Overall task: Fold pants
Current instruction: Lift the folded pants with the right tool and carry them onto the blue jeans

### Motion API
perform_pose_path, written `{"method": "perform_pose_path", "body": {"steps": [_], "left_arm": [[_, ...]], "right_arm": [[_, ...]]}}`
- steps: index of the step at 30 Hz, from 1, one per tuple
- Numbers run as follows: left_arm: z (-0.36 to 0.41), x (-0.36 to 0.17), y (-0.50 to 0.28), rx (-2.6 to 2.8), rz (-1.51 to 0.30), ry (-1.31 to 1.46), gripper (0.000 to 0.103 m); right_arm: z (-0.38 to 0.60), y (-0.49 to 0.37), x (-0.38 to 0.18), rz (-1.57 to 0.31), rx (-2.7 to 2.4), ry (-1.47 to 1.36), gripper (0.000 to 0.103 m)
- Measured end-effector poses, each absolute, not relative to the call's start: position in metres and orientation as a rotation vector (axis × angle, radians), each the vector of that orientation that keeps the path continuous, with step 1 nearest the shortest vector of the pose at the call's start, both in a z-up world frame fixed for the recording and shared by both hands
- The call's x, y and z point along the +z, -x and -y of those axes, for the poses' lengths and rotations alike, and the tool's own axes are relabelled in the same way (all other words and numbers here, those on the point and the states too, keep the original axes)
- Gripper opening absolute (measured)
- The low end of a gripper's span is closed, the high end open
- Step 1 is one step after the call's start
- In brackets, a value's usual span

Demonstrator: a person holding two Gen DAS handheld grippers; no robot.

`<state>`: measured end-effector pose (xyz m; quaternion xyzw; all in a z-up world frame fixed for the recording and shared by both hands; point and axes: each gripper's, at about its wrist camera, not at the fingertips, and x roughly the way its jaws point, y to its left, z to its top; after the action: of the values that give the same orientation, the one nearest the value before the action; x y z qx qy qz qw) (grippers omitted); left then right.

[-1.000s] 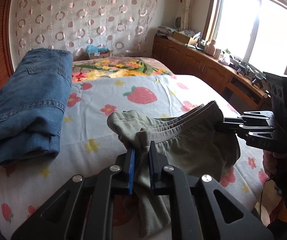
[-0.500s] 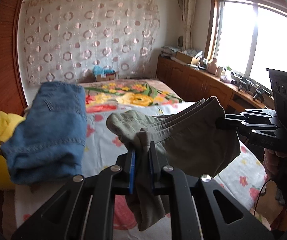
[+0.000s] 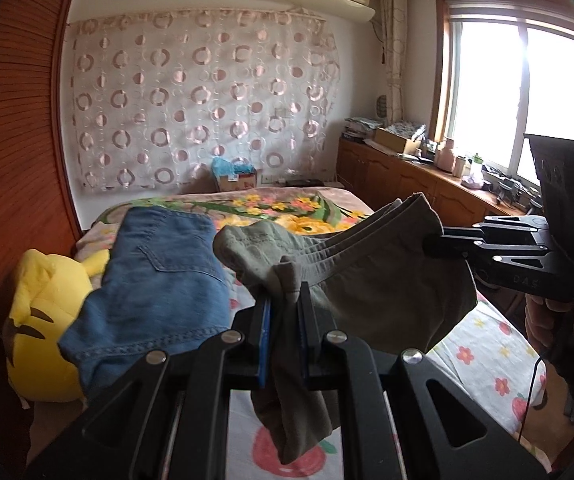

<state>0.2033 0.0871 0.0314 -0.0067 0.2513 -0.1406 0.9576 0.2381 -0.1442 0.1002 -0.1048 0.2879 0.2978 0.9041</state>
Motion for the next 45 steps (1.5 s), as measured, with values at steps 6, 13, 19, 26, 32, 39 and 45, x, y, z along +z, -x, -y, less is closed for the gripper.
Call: {"method": "perform_pose_path", "body": {"steps": [6,13,19,26,32,39,45], "left_arm": [[-0.108,0.032,-0.215,-0.241,-0.490,0.037,0.009],[-0.127,0.032,-0.238,-0.201,-0.478,0.038,0.009],[-0.146,0.027,-0.252,-0.155,-0.459,0.098,0.009],[-0.169,0.015,-0.256,-0.089,-0.458,0.139,0.009],[-0.185,-0.008,-0.264,-0.009,-0.491,0.161,0.009],[-0.197,-0.028,-0.261,0.036,-0.503,0.197,0.009],[-0.196,-0.028,-0.246,0.048,-0.482,0.236,0.009]], "right_arm": [[0.124,-0.253,0.114,-0.567,0.626,0.269,0.011],[0.091,-0.287,0.121,-0.528,0.625,0.342,0.011],[0.065,-0.318,0.114,-0.521,0.670,0.359,0.011],[0.027,-0.362,0.106,-0.506,0.729,0.375,0.011],[-0.024,-0.387,0.088,-0.497,0.794,0.434,0.011],[-0.069,-0.407,0.073,-0.479,0.843,0.479,0.011],[-0.099,-0.417,0.067,-0.479,0.893,0.471,0.011]]}}
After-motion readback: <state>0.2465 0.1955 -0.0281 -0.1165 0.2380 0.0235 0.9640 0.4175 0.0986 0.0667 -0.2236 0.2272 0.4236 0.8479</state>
